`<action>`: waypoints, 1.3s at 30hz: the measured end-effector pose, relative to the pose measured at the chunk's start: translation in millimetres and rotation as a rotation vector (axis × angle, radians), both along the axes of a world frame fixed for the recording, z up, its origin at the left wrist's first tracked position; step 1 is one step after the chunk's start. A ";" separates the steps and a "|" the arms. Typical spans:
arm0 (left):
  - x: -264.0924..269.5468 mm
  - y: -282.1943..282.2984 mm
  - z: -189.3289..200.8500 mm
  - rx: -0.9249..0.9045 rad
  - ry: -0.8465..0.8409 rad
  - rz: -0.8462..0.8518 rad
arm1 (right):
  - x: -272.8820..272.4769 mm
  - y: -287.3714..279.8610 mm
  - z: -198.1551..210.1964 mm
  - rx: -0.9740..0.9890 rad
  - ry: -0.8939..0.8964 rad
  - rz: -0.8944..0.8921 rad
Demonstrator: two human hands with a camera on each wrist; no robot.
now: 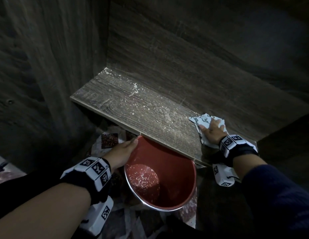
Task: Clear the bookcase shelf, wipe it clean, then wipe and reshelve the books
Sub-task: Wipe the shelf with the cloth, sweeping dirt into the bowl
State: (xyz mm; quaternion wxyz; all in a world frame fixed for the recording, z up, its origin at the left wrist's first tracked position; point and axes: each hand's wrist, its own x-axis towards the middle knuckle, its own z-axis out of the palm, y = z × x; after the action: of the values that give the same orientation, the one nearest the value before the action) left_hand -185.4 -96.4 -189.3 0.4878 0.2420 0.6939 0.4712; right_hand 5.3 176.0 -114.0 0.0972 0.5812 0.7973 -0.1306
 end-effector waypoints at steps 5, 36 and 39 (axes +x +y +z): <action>1.2 -1.0 4.8 -0.003 -0.006 -0.017 | -9.4 -19.1 13.0 -0.078 0.008 0.134; 1.9 -31.7 30.0 -0.042 0.161 -0.135 | 41.0 -157.8 -11.4 -0.196 0.294 0.891; -1.7 -34.8 28.0 -0.063 0.207 -0.133 | 42.4 -157.2 -2.5 -0.196 0.386 0.789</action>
State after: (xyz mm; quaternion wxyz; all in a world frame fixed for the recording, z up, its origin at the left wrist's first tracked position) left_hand -187.1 -131.2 -161.3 0.4510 0.3195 0.7374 0.3883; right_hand 47.7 18.8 -116.6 0.0436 0.1856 0.9454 -0.2644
